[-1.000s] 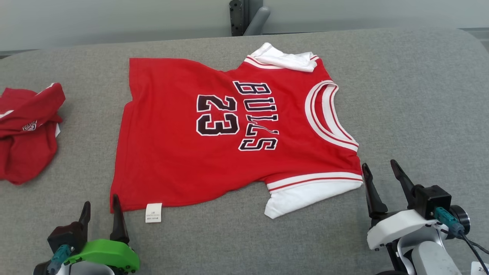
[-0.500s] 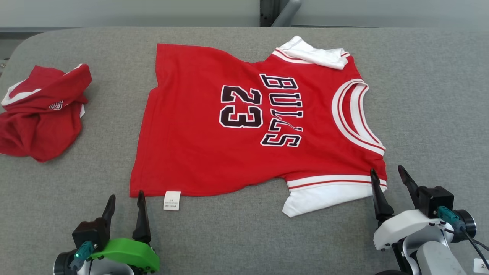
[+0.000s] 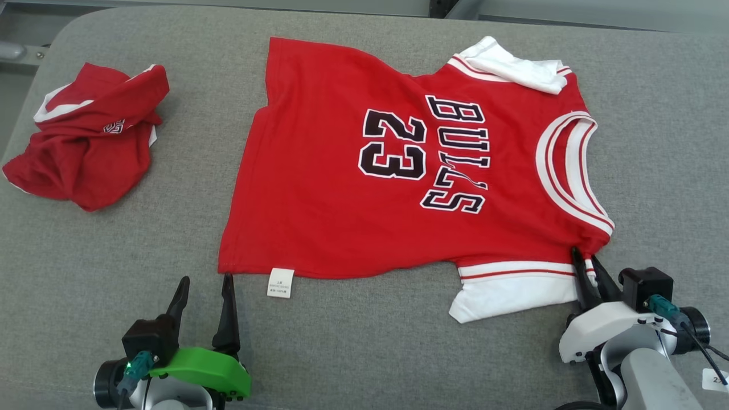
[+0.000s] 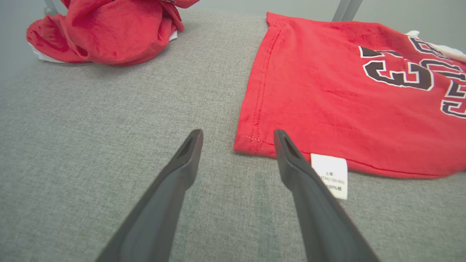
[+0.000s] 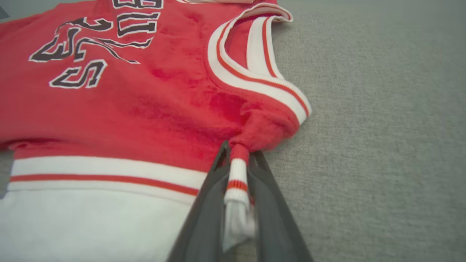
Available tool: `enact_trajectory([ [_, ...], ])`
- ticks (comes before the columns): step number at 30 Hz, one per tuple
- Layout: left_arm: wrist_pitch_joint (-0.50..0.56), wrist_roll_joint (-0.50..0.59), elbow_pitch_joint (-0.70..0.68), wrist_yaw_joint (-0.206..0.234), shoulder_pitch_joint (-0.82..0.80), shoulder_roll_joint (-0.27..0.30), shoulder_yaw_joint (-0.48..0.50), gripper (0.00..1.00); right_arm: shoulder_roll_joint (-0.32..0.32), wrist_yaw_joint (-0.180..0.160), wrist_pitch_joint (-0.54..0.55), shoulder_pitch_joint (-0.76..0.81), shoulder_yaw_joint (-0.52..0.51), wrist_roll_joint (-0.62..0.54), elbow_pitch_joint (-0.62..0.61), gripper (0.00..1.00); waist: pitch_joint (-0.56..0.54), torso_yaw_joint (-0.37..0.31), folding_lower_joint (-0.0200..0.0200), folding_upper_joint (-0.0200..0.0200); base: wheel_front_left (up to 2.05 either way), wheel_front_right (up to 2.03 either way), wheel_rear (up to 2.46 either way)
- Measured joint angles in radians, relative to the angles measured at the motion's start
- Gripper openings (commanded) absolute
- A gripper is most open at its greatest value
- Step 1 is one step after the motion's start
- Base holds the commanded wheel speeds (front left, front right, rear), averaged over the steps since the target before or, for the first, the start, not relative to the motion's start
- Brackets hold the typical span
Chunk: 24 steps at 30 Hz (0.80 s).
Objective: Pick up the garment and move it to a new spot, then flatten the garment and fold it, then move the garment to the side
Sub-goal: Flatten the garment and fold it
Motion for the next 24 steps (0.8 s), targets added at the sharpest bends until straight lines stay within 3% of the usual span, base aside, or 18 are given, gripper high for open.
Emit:
enact_trajectory([
  [9,0.0,-0.011,-0.007,0.0,-0.018,0.0,-0.034,1.0,-0.027,0.0,0.0,-0.075,0.048,0.033,-0.113,0.0,0.021,0.026,0.0,0.0,0.0,0.0,0.0],
  [18,0.0,-0.043,0.002,0.002,-0.04,0.0,-0.103,1.0,-0.068,0.0,0.0,-0.291,0.115,-0.005,0.027,0.01,0.04,0.105,0.0,0.0,0.0,0.0,0.0],
  [19,0.0,-0.044,0.004,0.003,-0.041,0.0,-0.111,1.0,-0.068,0.0,0.0,-0.316,0.119,-0.012,0.04,0.44,0.043,0.115,0.0001,0.0,0.0,0.0,0.0],
  [20,0.0,-0.046,0.006,0.003,-0.04,0.0,-0.116,1.0,-0.066,0.0,0.0,-0.34,0.126,-0.017,0.053,1.0,0.045,0.124,0.0001,0.0,0.0,0.0,0.0],
  [24,0.0,-0.052,0.011,0.012,-0.04,0.0,-0.119,1.0,-0.039,0.0,0.0,-0.398,0.181,0.0,0.076,1.0,0.055,0.152,0.0001,0.0,0.0,0.0,0.0],
])
